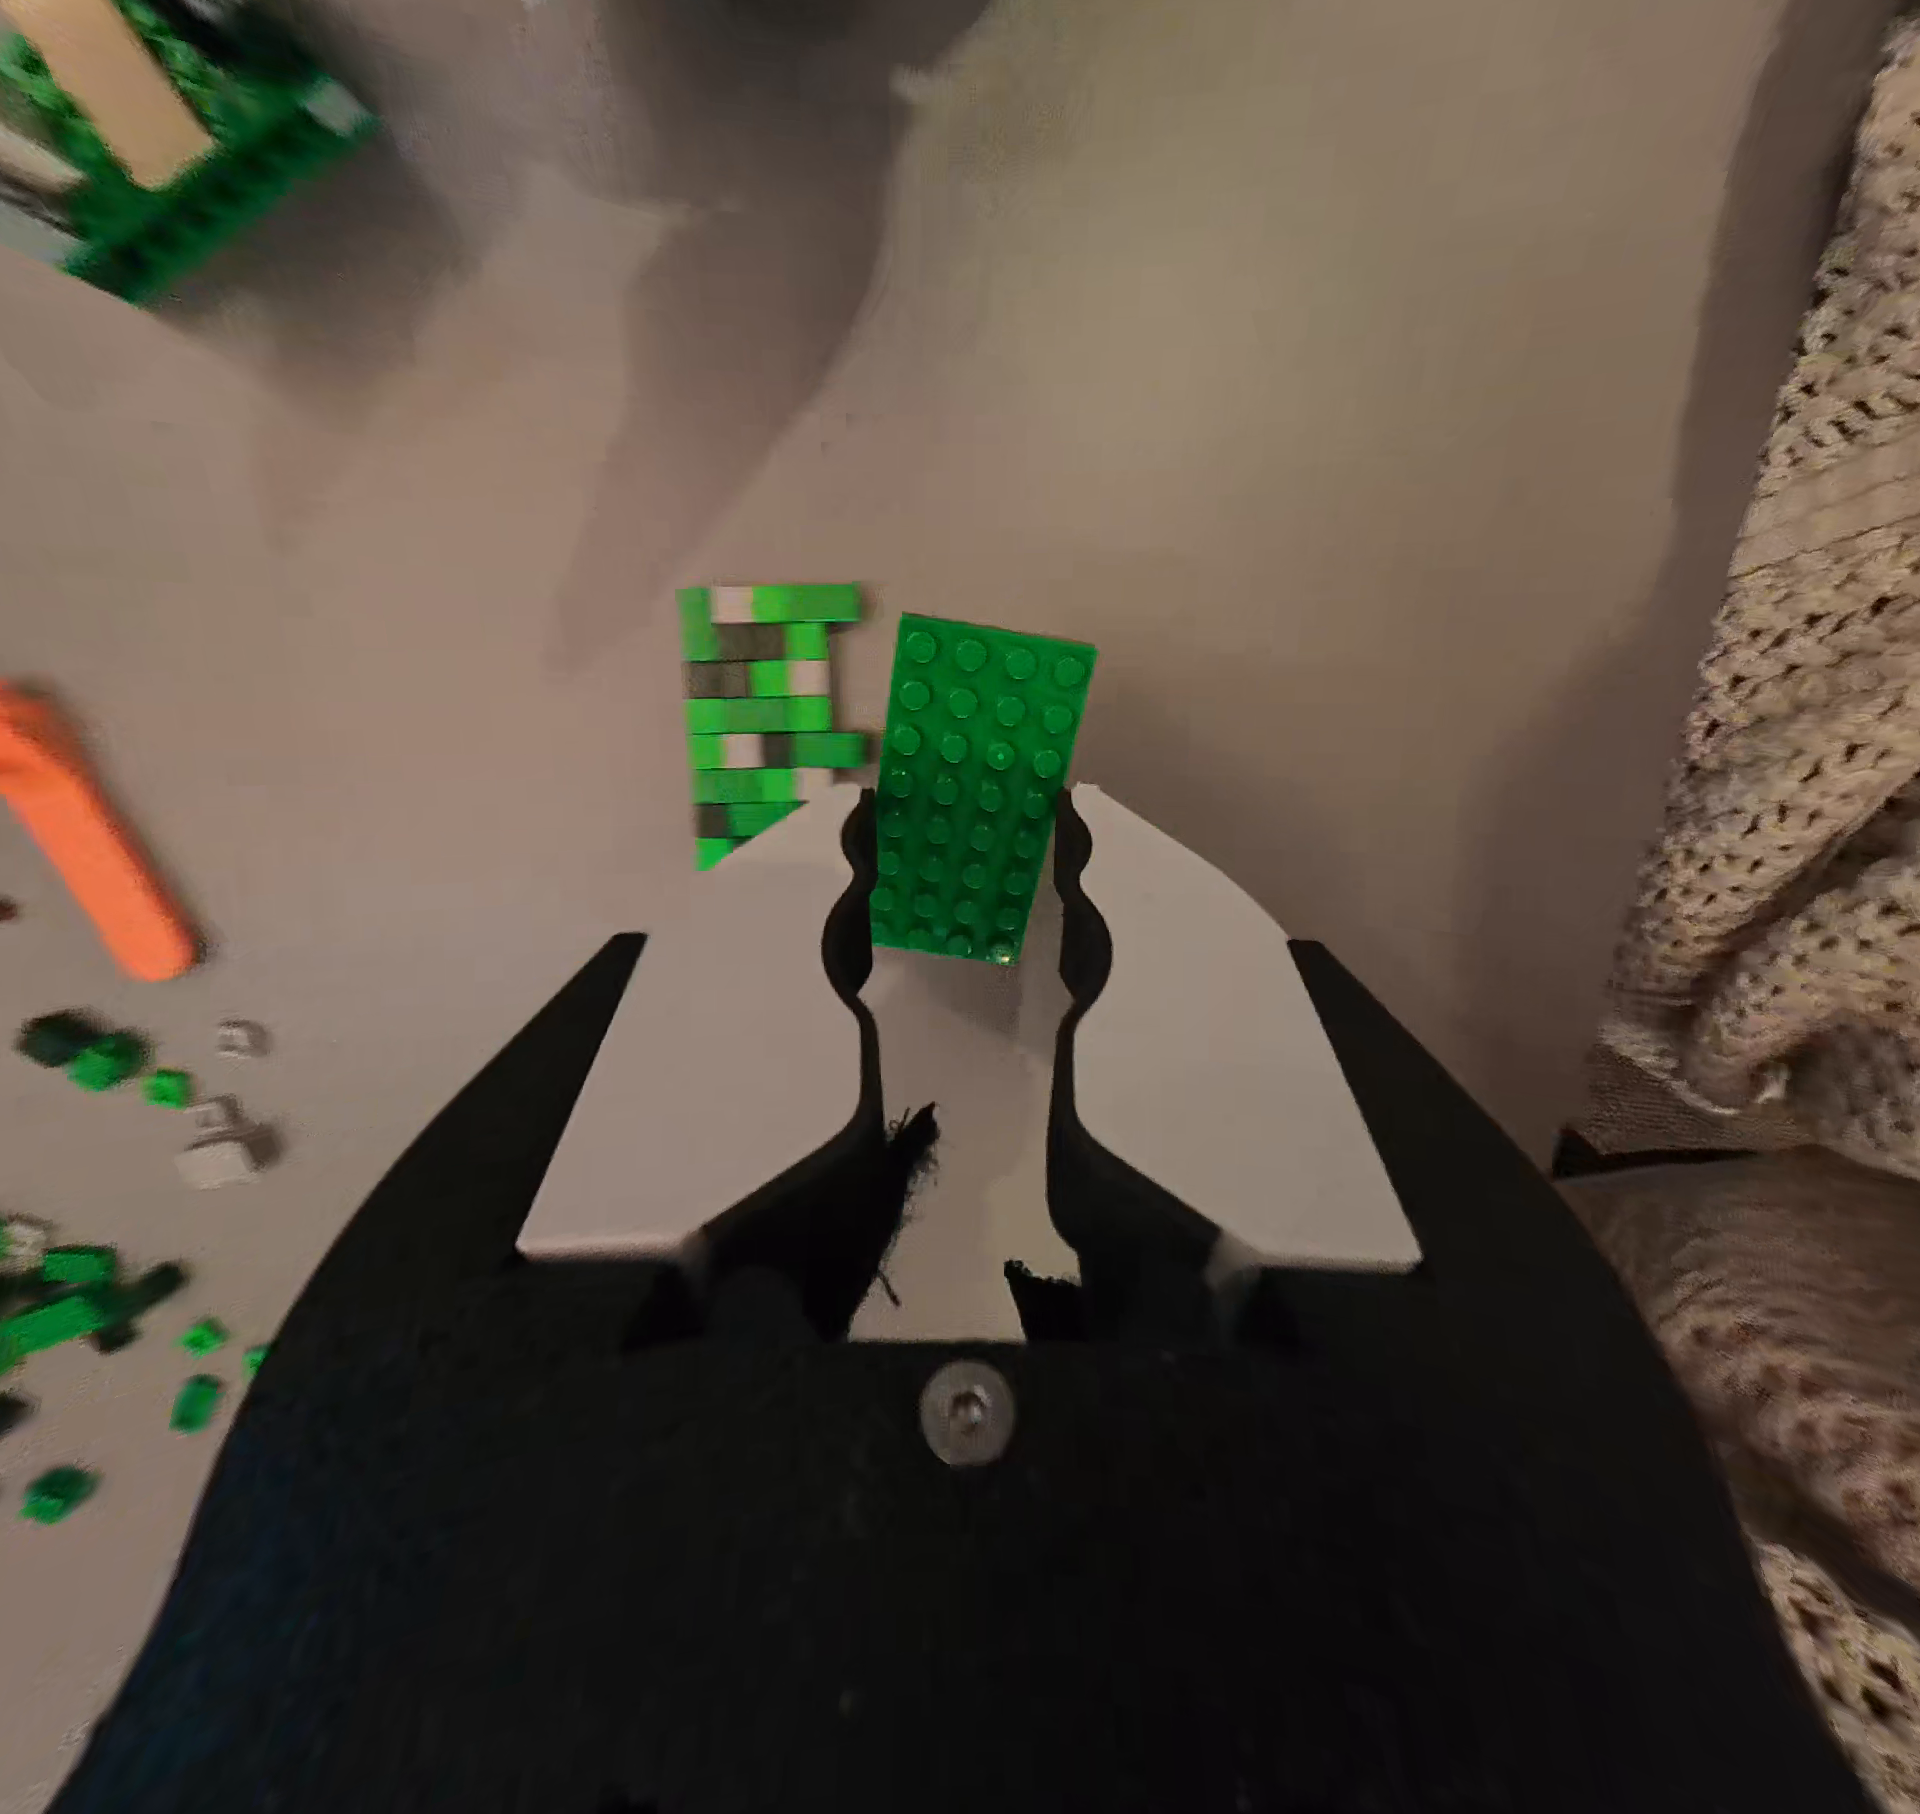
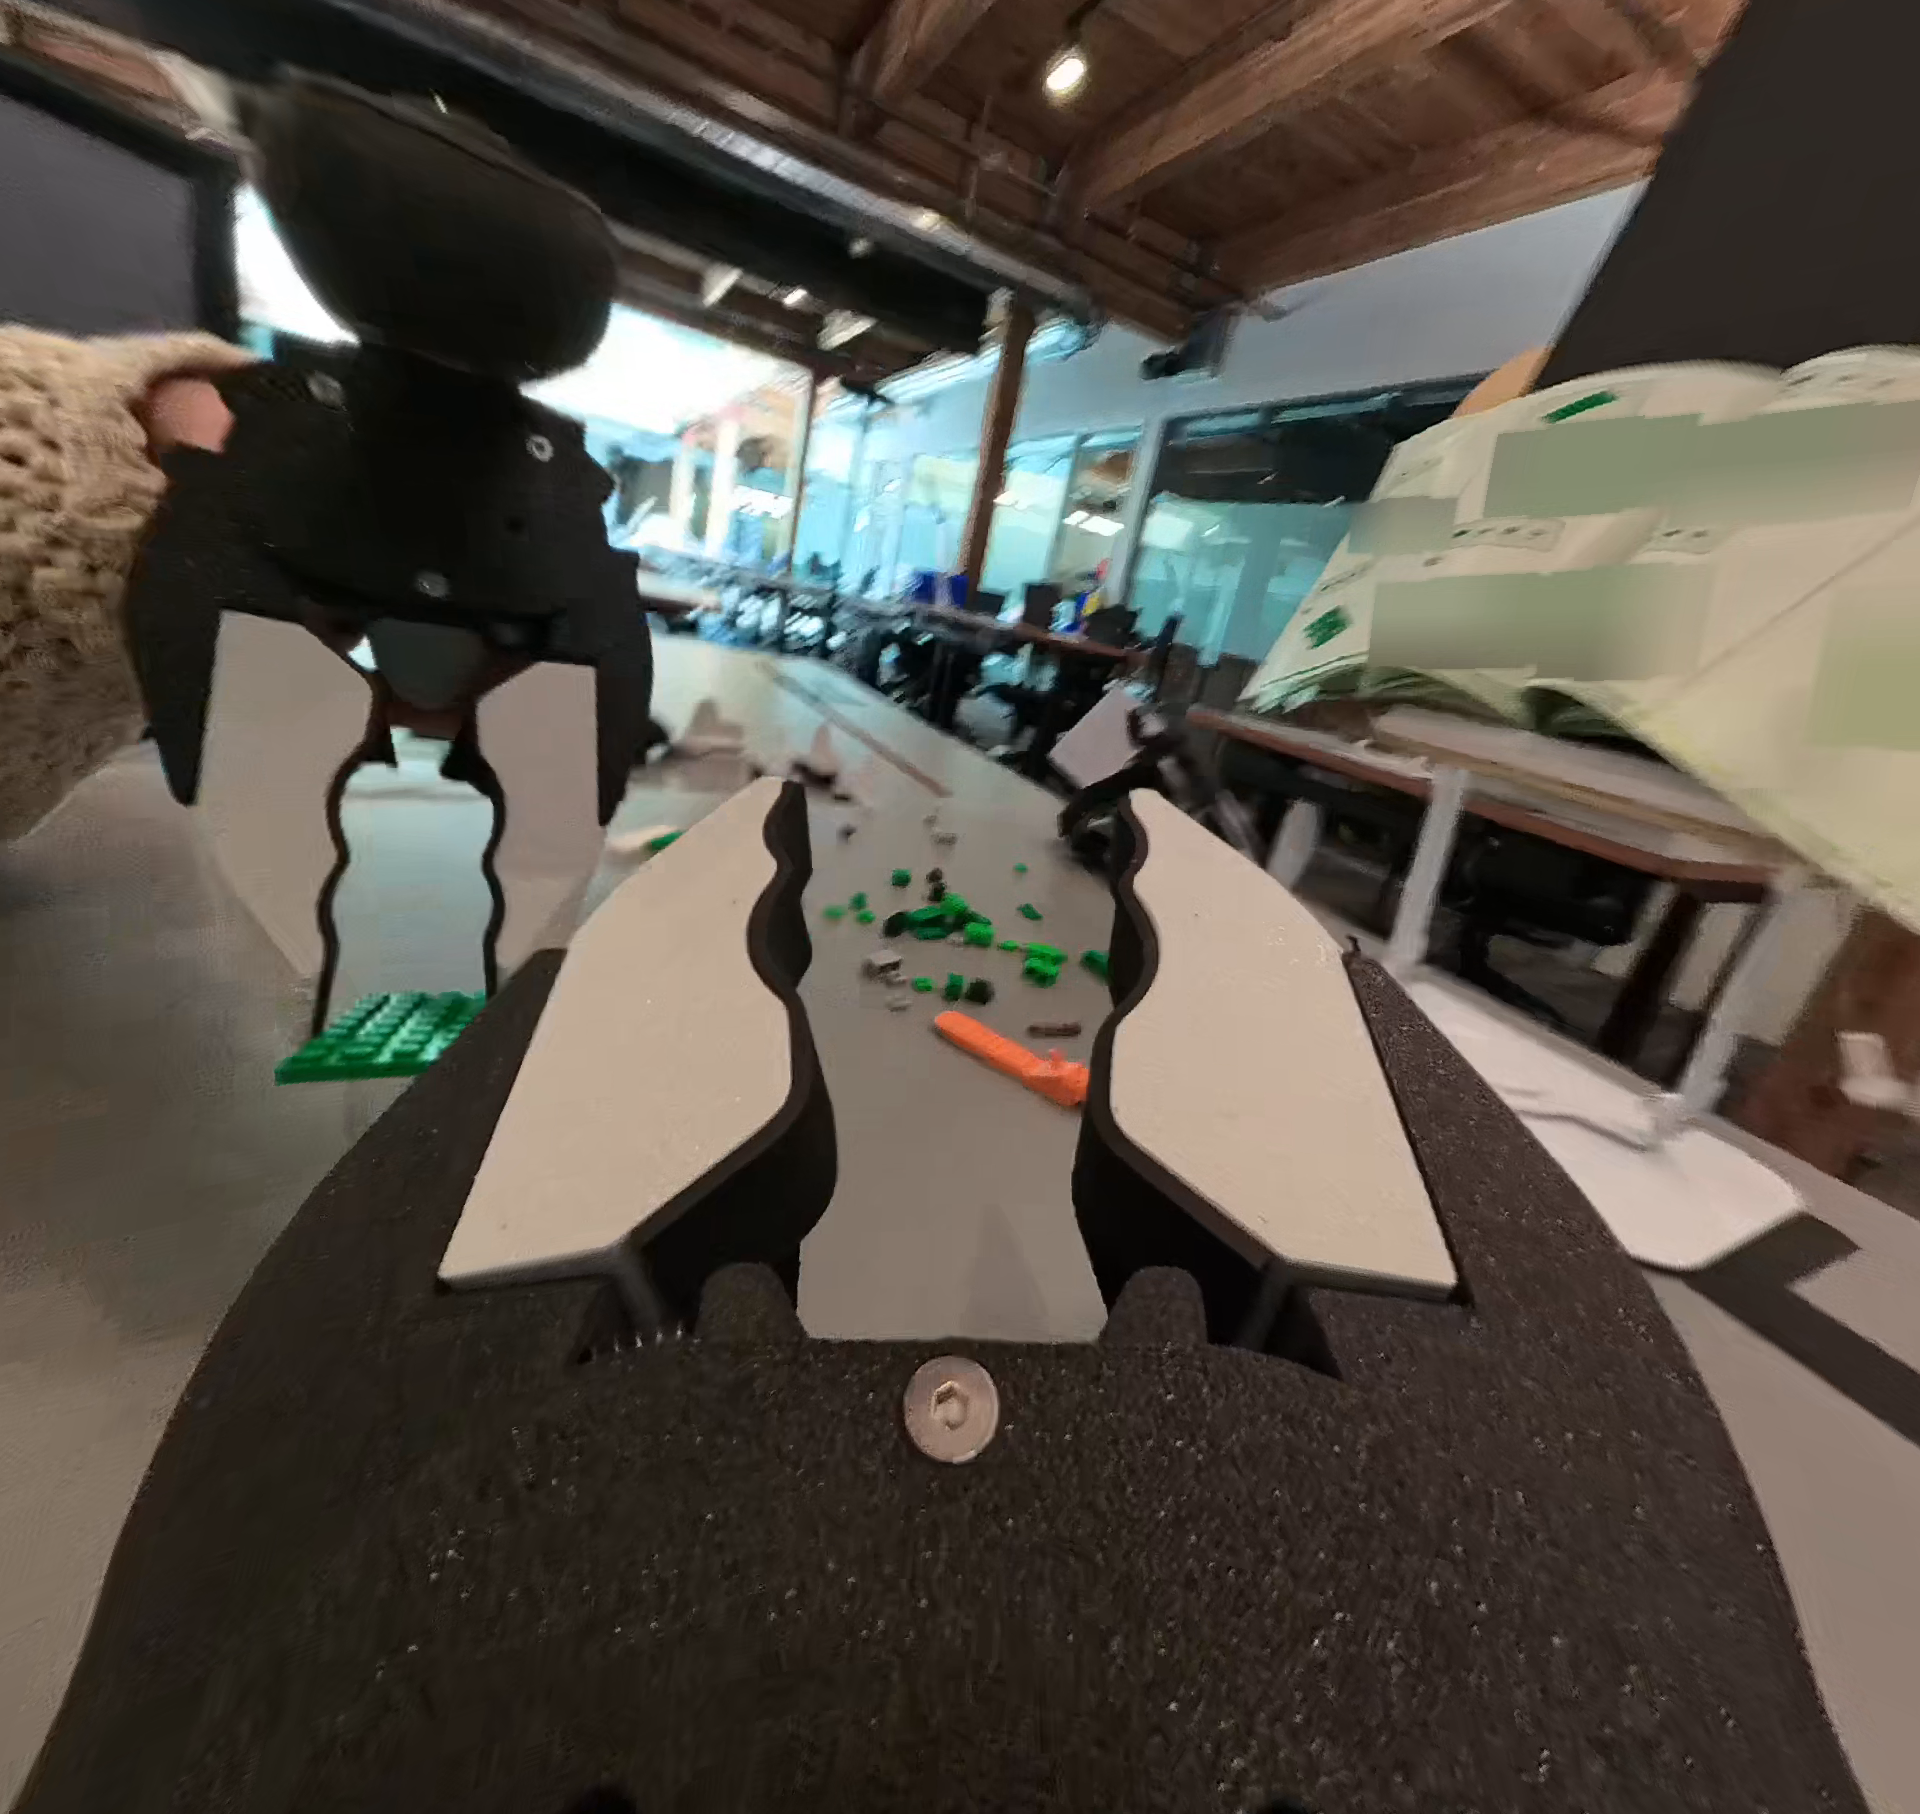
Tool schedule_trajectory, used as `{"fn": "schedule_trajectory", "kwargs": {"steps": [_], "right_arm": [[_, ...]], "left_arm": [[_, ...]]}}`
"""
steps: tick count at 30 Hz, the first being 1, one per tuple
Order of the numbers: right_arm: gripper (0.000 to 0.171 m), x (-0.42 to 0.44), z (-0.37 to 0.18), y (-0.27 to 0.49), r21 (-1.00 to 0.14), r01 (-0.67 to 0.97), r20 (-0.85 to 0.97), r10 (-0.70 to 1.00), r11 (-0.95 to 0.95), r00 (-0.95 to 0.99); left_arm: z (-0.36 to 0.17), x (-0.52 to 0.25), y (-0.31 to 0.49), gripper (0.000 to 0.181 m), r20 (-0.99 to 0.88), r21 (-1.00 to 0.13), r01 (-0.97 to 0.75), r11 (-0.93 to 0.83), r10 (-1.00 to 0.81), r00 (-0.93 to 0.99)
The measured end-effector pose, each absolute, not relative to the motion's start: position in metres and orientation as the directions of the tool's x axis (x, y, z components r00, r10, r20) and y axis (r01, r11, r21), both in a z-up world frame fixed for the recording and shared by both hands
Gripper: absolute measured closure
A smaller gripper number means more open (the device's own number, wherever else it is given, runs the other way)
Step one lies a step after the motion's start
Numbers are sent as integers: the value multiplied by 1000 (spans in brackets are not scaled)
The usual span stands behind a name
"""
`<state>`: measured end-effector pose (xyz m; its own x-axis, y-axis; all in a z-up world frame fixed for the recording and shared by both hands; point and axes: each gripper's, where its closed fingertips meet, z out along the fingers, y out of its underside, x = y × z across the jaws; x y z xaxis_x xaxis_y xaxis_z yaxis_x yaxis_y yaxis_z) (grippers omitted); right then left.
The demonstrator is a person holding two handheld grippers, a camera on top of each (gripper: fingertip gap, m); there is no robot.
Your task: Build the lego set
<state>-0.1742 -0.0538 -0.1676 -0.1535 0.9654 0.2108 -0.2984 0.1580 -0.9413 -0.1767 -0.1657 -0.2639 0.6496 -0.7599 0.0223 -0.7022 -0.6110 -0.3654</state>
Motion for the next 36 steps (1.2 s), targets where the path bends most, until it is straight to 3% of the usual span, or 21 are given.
{"fn": "schedule_trajectory", "kwargs": {"steps": [6, 12, 16, 22, 29, 31, 36], "right_arm": [[117, -186, -221, -84, -990, 65, 79, 868, 127, -491], [119, -186, -268, -113, -884, 376, -32, 766, 279, -642], [119, -189, -290, -116, -807, 439, 14, 756, 394, -654], [116, -194, -301, -124, -741, 484, 1, 722, 465, -692], [126, -193, -310, -123, -616, 541, 24, 700, 572, -713], [138, -192, -310, -124, -606, 541, 31, 697, 583, -716], [138, -186, -307, -128, -624, 566, 4, 727, 538, -687]], "left_arm": [[-289, -157, -183, 149, -11, -306, -689, -657, -721, 693], [-308, -155, -177, 149, -7, -256, -701, -666, -724, 690], [-303, -156, -180, 136, 26, -320, -653, -687, -695, 719], [-274, -169, -200, 131, 7, -558, -484, -674, -587, 809], [-287, -176, -237, 130, 34, -577, -409, -707, -521, 853], [-291, -177, -242, 130, 39, -581, -396, -711, -511, 859], [-289, -177, -240, 130, 33, -632, -365, -684, -494, 869]]}}
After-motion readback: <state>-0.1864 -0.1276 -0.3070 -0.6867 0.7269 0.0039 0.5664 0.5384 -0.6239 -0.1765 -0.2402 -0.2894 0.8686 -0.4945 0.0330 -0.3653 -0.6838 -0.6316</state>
